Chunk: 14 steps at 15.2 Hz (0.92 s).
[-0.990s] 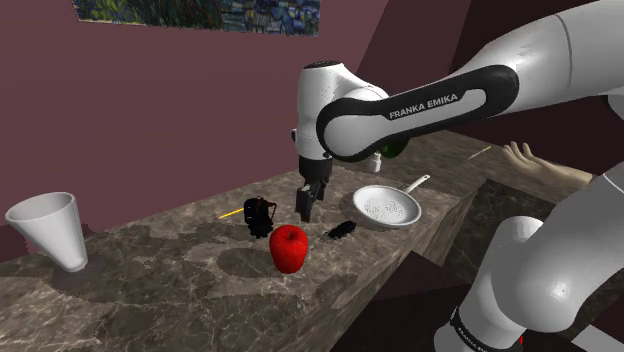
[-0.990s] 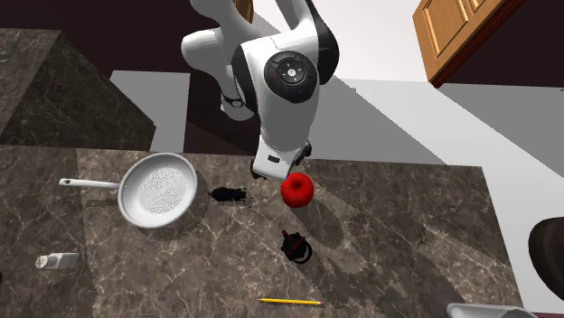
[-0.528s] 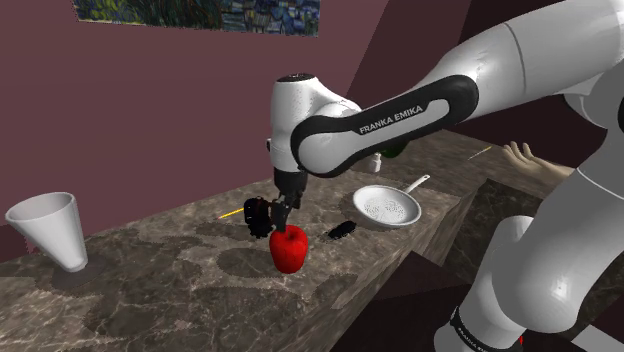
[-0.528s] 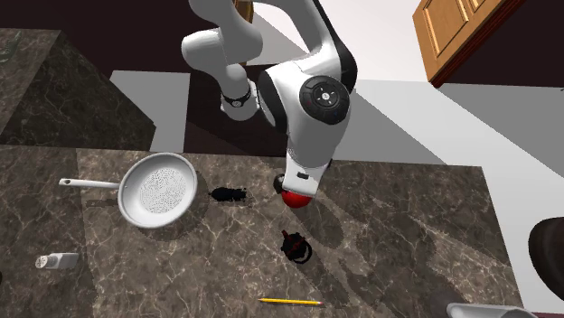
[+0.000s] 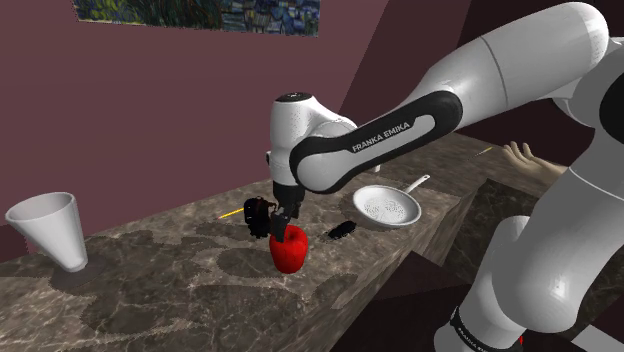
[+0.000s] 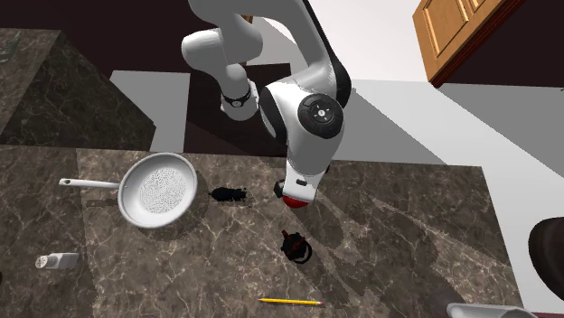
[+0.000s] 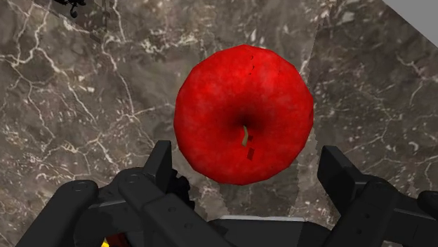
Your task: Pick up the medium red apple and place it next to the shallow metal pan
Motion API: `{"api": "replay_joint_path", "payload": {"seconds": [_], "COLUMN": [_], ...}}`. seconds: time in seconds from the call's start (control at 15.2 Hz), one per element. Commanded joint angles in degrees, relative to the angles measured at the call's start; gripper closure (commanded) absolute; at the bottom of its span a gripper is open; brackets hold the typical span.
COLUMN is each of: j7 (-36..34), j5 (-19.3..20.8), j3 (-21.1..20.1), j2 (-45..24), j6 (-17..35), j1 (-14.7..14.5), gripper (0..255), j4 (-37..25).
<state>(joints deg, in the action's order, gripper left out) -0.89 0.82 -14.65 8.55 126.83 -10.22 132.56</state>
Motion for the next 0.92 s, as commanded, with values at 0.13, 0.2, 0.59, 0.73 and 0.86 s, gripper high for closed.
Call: {"api": "replay_joint_path", "payload": {"seconds": [0.13, 0.2, 0.59, 0.73, 0.86], "j7": [-0.01, -0.01, -0.01, -0.01, -0.02], "j5": [0.01, 0.01, 0.01, 0.01, 0.01], "j3": [-0.01, -0.01, -0.01, -0.01, -0.01], "j2": [-0.03, -0.03, -0.03, -0.03, -0.03], "j6": [0.13, 0.13, 0.12, 0.12, 0.12], "j1": [0.00, 0.00, 0.00, 0.00, 0.00], "gripper": [0, 0, 255, 255, 255], "j4": [0.08, 0.08, 0.07, 0.07, 0.07]}}
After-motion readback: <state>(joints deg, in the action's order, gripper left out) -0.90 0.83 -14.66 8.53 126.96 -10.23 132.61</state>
